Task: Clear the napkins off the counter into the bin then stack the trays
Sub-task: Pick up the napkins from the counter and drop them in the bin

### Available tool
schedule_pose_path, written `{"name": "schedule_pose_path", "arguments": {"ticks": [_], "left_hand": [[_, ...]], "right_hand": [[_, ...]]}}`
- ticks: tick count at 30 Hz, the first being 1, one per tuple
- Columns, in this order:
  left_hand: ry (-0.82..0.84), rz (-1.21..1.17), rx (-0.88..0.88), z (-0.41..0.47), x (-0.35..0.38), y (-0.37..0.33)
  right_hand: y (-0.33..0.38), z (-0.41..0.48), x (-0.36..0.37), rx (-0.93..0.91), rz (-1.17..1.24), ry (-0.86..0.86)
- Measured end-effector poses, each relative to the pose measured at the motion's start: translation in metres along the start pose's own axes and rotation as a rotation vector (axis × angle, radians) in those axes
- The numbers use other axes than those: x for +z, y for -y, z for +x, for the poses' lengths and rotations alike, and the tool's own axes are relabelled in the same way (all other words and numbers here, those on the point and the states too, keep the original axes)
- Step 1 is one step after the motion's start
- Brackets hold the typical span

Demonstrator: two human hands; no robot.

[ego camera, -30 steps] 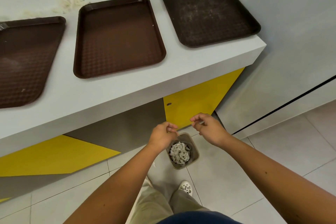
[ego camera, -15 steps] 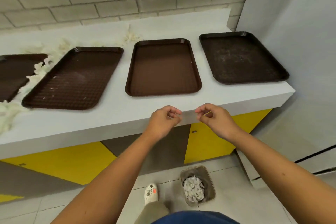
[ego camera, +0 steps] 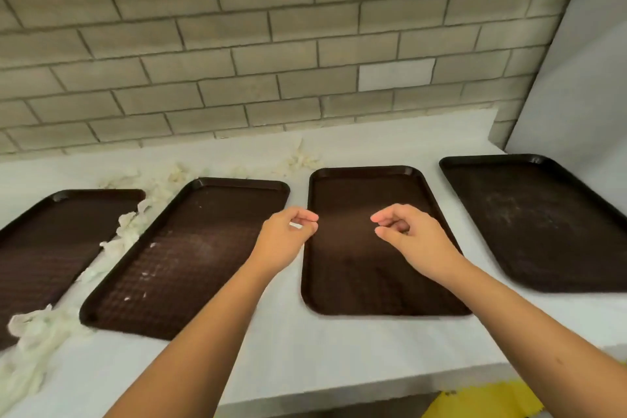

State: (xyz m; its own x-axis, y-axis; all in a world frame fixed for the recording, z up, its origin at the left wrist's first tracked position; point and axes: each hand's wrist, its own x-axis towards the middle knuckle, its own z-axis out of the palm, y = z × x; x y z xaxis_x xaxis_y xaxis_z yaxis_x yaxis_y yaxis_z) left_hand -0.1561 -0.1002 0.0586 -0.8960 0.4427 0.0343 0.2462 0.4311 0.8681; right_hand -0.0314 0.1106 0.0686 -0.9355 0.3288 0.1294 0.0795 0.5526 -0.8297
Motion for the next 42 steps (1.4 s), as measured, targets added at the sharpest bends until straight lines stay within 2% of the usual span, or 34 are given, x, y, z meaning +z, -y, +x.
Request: {"name": "schedule_pose_path", "arguments": {"ticks": [10,14,20,26,31,34,37,40,42], "left_hand": [[0.002,0.138,-0.007,0.135,-0.063,0.049],[0.015,0.17,-0.049,0.173,-0.07,0.076],[-0.001,0.194,-0.02,0.215,-0.069,0.11],[-0.038,0.317,0.017,0.244,-0.068,0.134],[-0.103,0.436,0.053,0.265,-0.067,0.135],[-0.105,0.485,0.083,0.278,-0.063,0.133],[0.007,0.532,0.082,0.289,-0.052,0.127],[0.135,0.648,0.038,0.297,-0.038,0.119],[0.148,0.675,0.01,0.3,-0.029,0.118]], "right_hand": [[0.008,0.145,0.048,0.034,-0.093,-0.035],[-0.007,0.206,0.071,0.122,-0.186,0.012],[-0.03,0.287,0.112,0.22,-0.357,0.089],[-0.049,0.33,0.148,0.225,-0.71,0.214],[-0.054,0.341,0.157,0.168,-0.787,0.124],[-0.057,0.339,0.159,0.1,-0.62,0.078],[-0.054,0.334,0.156,0.067,-0.313,0.016],[-0.045,0.327,0.15,0.052,-0.142,-0.044],[-0.042,0.324,0.147,0.105,-0.004,-0.096]]}}
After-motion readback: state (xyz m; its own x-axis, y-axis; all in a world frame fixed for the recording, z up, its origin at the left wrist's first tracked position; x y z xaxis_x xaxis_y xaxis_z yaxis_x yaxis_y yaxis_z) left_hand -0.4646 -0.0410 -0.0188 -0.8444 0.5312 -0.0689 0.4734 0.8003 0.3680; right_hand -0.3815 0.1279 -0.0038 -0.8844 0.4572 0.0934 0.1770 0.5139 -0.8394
